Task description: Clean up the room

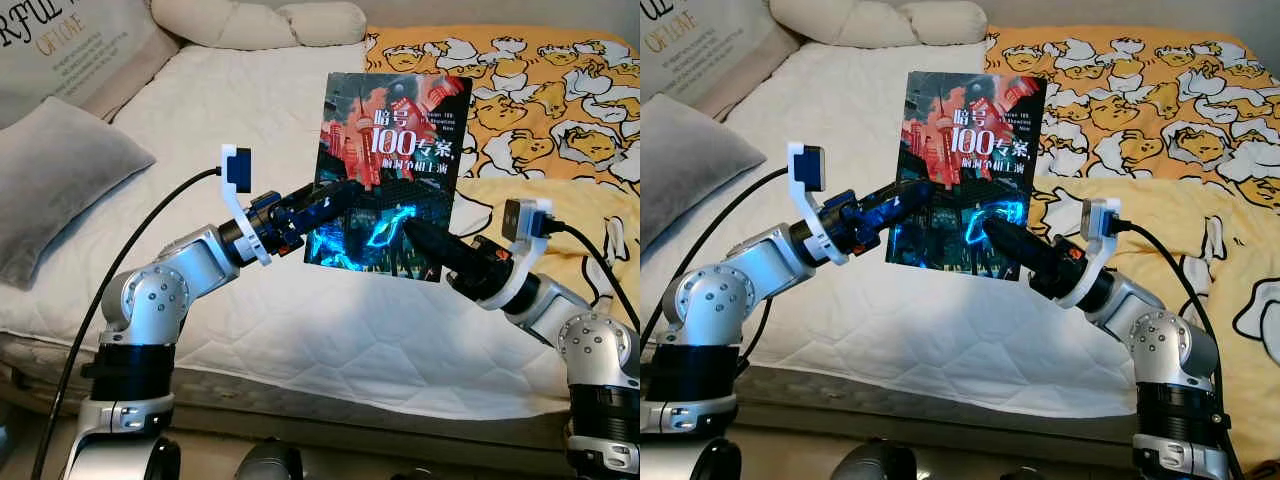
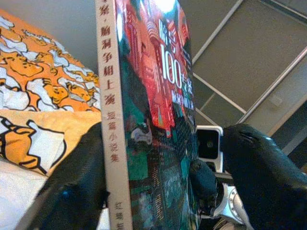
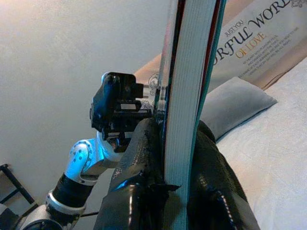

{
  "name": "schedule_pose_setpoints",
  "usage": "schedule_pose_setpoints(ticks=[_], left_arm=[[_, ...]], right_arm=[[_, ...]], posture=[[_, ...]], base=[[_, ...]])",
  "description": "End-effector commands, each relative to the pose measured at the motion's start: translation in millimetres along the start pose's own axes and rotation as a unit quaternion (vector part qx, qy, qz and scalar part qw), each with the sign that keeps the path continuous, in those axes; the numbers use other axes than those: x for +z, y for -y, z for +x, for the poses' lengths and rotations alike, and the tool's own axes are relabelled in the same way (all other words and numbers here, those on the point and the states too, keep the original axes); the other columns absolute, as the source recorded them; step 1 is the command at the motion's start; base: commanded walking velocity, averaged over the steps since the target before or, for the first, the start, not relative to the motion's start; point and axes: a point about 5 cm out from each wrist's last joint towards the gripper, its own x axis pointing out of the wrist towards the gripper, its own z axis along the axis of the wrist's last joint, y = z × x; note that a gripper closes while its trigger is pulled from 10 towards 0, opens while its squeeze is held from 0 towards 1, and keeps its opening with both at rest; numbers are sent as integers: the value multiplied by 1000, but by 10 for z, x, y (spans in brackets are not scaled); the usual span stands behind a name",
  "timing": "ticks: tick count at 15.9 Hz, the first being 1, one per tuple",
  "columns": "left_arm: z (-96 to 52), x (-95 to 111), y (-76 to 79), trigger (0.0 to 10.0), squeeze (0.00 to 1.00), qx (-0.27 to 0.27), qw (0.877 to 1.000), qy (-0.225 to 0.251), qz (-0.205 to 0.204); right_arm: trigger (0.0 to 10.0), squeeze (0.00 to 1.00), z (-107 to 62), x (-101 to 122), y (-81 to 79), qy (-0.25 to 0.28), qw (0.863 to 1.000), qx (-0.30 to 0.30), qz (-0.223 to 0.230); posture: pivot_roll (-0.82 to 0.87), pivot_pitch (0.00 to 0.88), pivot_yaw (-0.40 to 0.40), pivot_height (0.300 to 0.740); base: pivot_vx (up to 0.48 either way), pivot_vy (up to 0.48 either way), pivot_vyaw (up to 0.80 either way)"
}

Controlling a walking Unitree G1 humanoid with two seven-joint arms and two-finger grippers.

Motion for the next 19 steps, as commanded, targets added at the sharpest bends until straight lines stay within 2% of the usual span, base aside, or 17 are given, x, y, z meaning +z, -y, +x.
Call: schedule_pose_setpoints(ticks=[1,12,19], left_arm=[[23,-6,50,0,0,-14,1000,-8,21],[2,-64,77,0,0,-21,1000,-3,9],[-12,-25,70,0,0,-20,1000,12,4]], right_arm=[[0,0,39,74,-67,7,1000,18,-16],[0,0,77,47,-42,-2,1000,12,-15],[0,0,70,58,-49,2,1000,11,-21]], posture=[[22,0,80,740],[33,0,72,740],[26,0,78,740]], base=[[0,0,0],[0,0,0],[0,0,0]])
